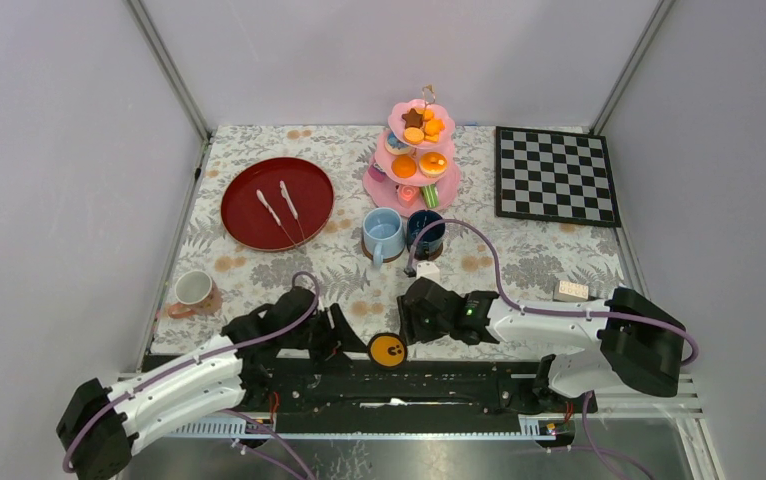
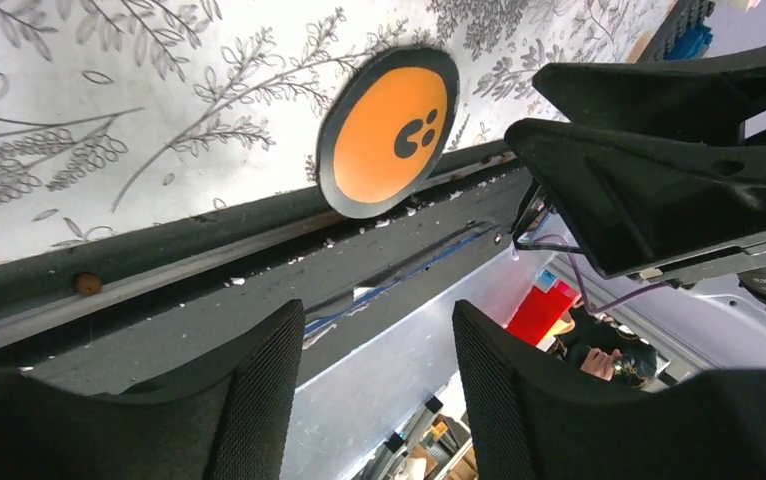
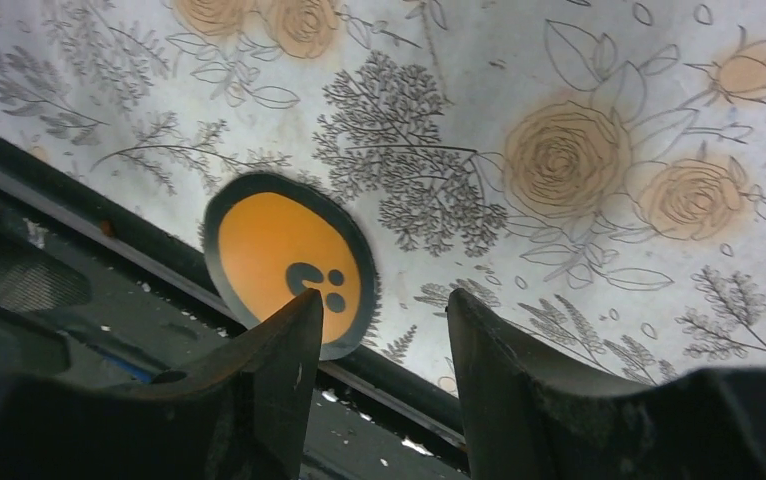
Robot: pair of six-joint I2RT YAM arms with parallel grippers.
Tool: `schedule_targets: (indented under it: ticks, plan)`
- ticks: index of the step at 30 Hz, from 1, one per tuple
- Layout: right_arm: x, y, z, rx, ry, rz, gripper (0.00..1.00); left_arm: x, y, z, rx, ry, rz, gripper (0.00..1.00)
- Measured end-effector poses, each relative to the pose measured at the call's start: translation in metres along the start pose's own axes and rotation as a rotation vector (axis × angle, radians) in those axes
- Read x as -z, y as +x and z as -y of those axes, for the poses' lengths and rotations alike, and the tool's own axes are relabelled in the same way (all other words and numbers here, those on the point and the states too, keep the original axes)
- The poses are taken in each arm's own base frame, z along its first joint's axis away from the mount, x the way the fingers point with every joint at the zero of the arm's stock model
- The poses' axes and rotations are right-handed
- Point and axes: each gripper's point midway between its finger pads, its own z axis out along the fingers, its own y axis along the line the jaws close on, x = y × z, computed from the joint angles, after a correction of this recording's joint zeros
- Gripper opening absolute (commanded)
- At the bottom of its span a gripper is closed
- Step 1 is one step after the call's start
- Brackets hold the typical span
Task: Serve the afternoon tea
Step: Move the coaster to the center of the board.
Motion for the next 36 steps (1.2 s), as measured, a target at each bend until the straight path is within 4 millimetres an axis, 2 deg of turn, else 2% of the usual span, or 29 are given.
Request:
schedule_targets:
  ticks: [2,6,11,17,21,24,32,36]
  plan:
    - [0.0,-0.001,-0.005,-0.004,-0.022,0.002,0.56,-0.003,0.003,0.002,0.021,0.005,-0.006,0.51]
    - [-0.001,-0.003,-0.009,-0.007,-0.041,0.008,0.57,-0.016,0.009,0.013,0.03,0.021,-0.016,0.5]
    - [-0.002,-0.003,-0.009,-0.008,-0.044,0.012,0.59,-0.033,0.024,0.005,0.035,-0.043,-0.033,0.49]
    - [-0.004,0.005,0.0,-0.01,-0.021,-0.002,0.59,-0.043,0.018,0.006,0.08,-0.01,0.033,0.46]
    - [-0.003,0.005,0.002,-0.011,-0.021,0.004,0.59,-0.053,0.017,-0.011,0.103,-0.06,0.056,0.45]
    - [-0.001,0.004,0.001,-0.013,-0.026,0.011,0.59,-0.057,0.016,-0.015,0.094,-0.078,0.081,0.45]
    - [-0.001,0.005,0.008,-0.02,-0.015,0.018,0.6,-0.065,0.004,-0.007,0.104,-0.043,0.168,0.34]
    - [0.001,0.005,0.013,-0.025,-0.007,0.027,0.6,-0.074,0.005,0.002,0.087,-0.04,0.163,0.33]
